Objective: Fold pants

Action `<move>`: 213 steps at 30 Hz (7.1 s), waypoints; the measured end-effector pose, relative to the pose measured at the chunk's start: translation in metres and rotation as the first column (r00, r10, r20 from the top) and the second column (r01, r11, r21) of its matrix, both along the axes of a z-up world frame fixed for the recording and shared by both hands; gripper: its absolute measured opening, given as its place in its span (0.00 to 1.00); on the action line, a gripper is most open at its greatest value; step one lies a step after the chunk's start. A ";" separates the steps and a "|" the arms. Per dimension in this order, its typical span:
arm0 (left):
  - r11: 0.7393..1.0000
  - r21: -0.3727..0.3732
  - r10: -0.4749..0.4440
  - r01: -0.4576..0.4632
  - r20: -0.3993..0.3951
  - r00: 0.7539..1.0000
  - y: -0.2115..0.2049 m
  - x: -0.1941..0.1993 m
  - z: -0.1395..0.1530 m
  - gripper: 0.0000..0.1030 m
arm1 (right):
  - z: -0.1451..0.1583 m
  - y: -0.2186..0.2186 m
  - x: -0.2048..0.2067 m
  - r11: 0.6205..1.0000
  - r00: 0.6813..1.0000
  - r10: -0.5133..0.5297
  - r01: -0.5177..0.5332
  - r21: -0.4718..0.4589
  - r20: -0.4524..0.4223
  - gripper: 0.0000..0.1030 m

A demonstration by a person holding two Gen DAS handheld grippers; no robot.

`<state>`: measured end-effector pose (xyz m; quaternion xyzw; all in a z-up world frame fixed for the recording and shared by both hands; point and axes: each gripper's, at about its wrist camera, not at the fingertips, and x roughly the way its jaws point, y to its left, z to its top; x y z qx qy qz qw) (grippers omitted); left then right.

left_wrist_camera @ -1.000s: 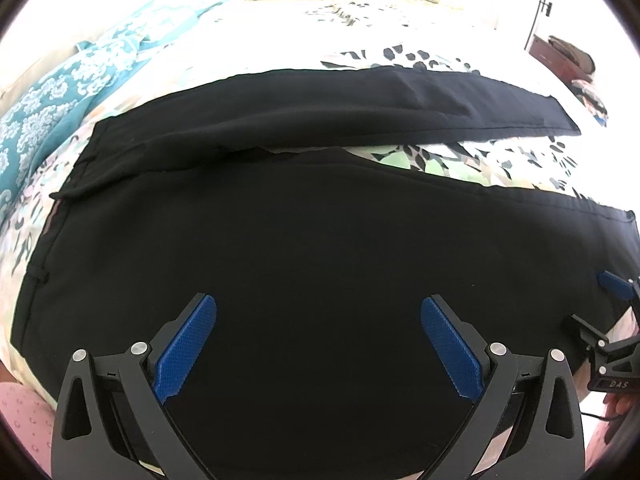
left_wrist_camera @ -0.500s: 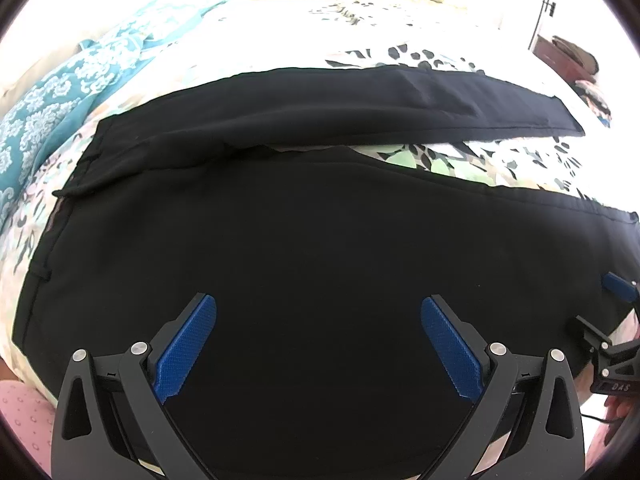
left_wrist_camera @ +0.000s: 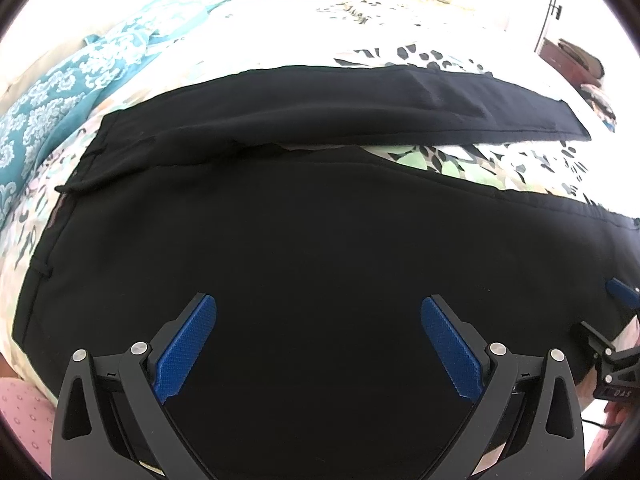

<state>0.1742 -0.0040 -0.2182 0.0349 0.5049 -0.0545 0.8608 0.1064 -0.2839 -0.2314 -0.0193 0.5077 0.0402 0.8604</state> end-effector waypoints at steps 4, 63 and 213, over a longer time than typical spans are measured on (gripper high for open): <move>1.000 -0.001 0.009 -0.009 -0.003 1.000 0.002 0.001 -0.001 0.99 | 0.000 0.000 0.000 1.000 1.000 -0.001 0.001 0.001 0.002 1.00; 0.945 0.051 0.317 -0.323 0.098 0.943 0.091 0.047 -0.038 1.00 | 0.004 -0.369 0.378 0.960 0.955 -0.265 0.275 0.054 -0.135 0.28; 0.882 -0.389 0.189 -0.265 -0.225 0.956 0.098 -0.053 0.033 0.03 | 0.029 -0.391 -0.006 0.674 0.779 -0.551 0.627 0.391 -0.298 0.14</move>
